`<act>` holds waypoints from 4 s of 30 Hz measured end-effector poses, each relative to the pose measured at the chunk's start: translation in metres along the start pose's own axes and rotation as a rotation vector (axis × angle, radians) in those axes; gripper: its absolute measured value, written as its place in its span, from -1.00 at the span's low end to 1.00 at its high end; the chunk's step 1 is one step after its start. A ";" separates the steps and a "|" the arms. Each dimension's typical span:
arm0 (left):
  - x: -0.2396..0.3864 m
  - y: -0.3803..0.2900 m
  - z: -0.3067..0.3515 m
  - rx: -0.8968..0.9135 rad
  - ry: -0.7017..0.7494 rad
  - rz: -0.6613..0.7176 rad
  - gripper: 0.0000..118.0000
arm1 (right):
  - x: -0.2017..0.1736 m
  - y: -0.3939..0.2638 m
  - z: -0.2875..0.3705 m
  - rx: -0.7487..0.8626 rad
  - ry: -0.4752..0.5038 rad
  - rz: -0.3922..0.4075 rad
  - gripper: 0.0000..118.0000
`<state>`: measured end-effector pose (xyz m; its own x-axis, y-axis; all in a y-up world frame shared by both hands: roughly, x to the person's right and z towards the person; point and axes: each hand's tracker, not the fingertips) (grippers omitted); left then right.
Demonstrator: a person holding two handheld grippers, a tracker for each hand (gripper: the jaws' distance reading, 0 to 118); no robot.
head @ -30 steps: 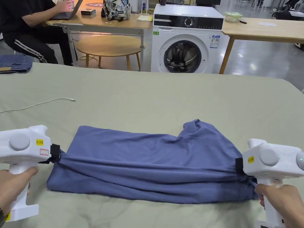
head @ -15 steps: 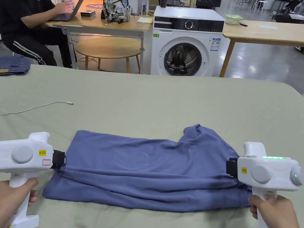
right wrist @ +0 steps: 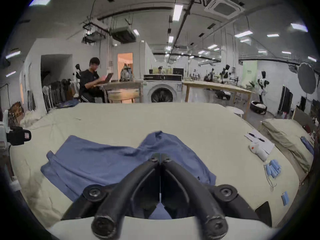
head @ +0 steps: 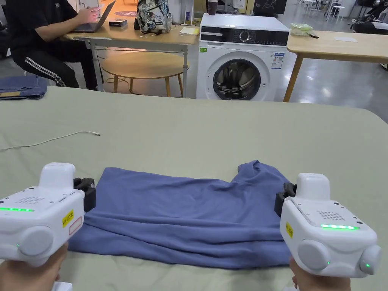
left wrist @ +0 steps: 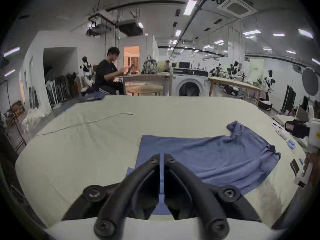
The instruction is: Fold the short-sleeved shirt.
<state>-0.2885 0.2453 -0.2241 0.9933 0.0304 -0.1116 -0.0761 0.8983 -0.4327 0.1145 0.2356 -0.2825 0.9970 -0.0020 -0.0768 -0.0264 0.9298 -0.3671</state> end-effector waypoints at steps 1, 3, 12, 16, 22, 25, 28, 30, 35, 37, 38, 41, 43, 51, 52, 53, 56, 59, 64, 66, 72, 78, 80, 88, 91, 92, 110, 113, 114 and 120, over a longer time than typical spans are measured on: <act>0.001 0.000 0.003 -0.003 -0.007 0.003 -1.00 | -0.003 0.000 0.003 0.007 0.000 0.001 -1.00; -0.002 -0.006 0.003 0.019 0.004 0.000 -1.00 | -0.005 -0.001 0.008 0.019 0.028 -0.011 -1.00; -0.047 -0.027 -0.020 -0.198 0.024 0.044 -1.00 | -0.007 -0.010 0.019 0.008 0.072 -0.013 -1.00; -0.069 -0.030 -0.042 -0.351 0.004 0.070 -1.00 | -0.005 -0.015 0.015 -0.012 0.047 -0.001 -1.00; -0.102 -0.036 -0.092 -0.543 -0.058 0.199 -0.80 | -0.002 -0.021 0.009 -0.059 0.048 0.012 -1.00; -0.110 -0.036 -0.115 -0.595 -0.026 0.196 -0.24 | 0.002 -0.025 0.006 -0.079 0.040 0.020 -1.00; -0.095 -0.040 -0.120 -0.680 0.004 0.174 -0.07 | 0.007 -0.030 0.004 -0.097 0.035 0.024 -1.00; -0.089 -0.048 -0.129 -0.768 0.020 0.150 -0.07 | 0.009 -0.033 0.004 -0.109 0.028 0.025 -1.00; -0.065 -0.054 -0.114 -0.747 0.052 0.088 -0.17 | 0.017 -0.040 0.003 -0.136 0.014 0.026 -1.00; -0.057 -0.057 -0.109 -0.738 0.045 0.060 -0.58 | 0.021 -0.042 0.002 -0.145 0.010 0.025 -1.00; -0.054 -0.057 -0.107 -0.732 0.036 0.025 -0.79 | 0.022 -0.045 0.001 -0.150 0.008 0.023 -1.00; -0.047 -0.058 -0.100 -0.720 -0.008 0.033 -0.99 | 0.030 -0.048 -0.001 -0.170 0.005 0.008 -1.00; -0.051 -0.057 -0.097 -0.698 -0.003 0.033 -0.99 | 0.036 -0.048 -0.001 -0.184 0.005 -0.008 -1.00; -0.063 -0.043 -0.066 -0.581 -0.028 0.069 -0.99 | 0.093 -0.037 -0.014 -0.325 -0.091 0.021 -0.99; -0.064 -0.042 -0.064 -0.575 -0.031 0.073 -0.99 | 0.099 -0.038 -0.018 -0.345 -0.095 0.024 -0.99; -0.064 -0.042 -0.062 -0.571 -0.033 0.077 -0.99 | 0.106 -0.038 -0.023 -0.375 -0.085 0.024 -0.88; -0.064 -0.043 -0.064 -0.564 -0.036 0.066 -0.99 | 0.121 -0.042 -0.040 -0.474 -0.063 -0.001 0.03; -0.063 -0.046 -0.066 -0.567 -0.034 0.052 -0.99 | 0.131 -0.046 -0.059 -0.511 -0.049 -0.034 0.24; -0.064 -0.050 -0.067 -0.574 -0.033 0.049 -0.99 | 0.126 -0.066 -0.095 -0.658 -0.019 0.039 0.24; -0.065 -0.051 -0.067 -0.574 -0.035 0.057 -0.99 | 0.122 -0.081 -0.103 -0.726 -0.020 0.055 0.17; -0.067 -0.052 -0.061 -0.560 -0.051 0.062 -0.99 | 0.118 -0.085 -0.085 -0.656 0.064 -0.056 -0.82; -0.068 -0.050 -0.056 -0.540 -0.057 0.064 -0.99 | 0.114 -0.082 -0.075 -0.620 0.027 -0.010 -0.86; -0.068 -0.045 -0.054 -0.532 -0.058 0.059 -0.99 | 0.115 -0.072 -0.069 -0.606 0.036 -0.004 -0.86; -0.067 0.003 -0.030 -0.403 -0.100 0.072 -0.99 | 0.113 0.000 -0.036 -0.524 0.054 0.006 -0.86; -0.073 0.015 -0.015 -0.371 -0.106 0.100 -0.99 | 0.110 0.013 -0.028 -0.509 0.033 0.057 -0.86; -0.075 0.016 -0.009 -0.371 -0.100 0.105 -1.00 | 0.111 0.015 -0.024 -0.516 0.032 0.063 -0.86; -0.080 -0.096 0.049 -0.533 -0.054 0.125 -1.00 | 0.112 -0.079 0.049 -0.651 0.002 0.098 -0.86; -0.076 -0.118 0.040 -0.594 -0.033 0.098 -1.00 | 0.109 -0.105 0.042 -0.683 -0.025 0.099 -0.86; -0.075 -0.123 0.036 -0.606 -0.032 0.099 -1.00 | 0.108 -0.111 0.039 -0.687 -0.035 0.102 -0.86; -0.078 -0.136 0.019 -0.643 -0.017 0.105 -1.00 | 0.108 -0.133 0.024 -0.691 -0.060 0.110 -0.85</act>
<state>-0.3538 0.1291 -0.1395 0.9785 0.1153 -0.1709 -0.2048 0.4490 -0.8698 0.2276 0.1203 -0.2201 0.9877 0.1174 -0.1028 -0.1469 0.4765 -0.8668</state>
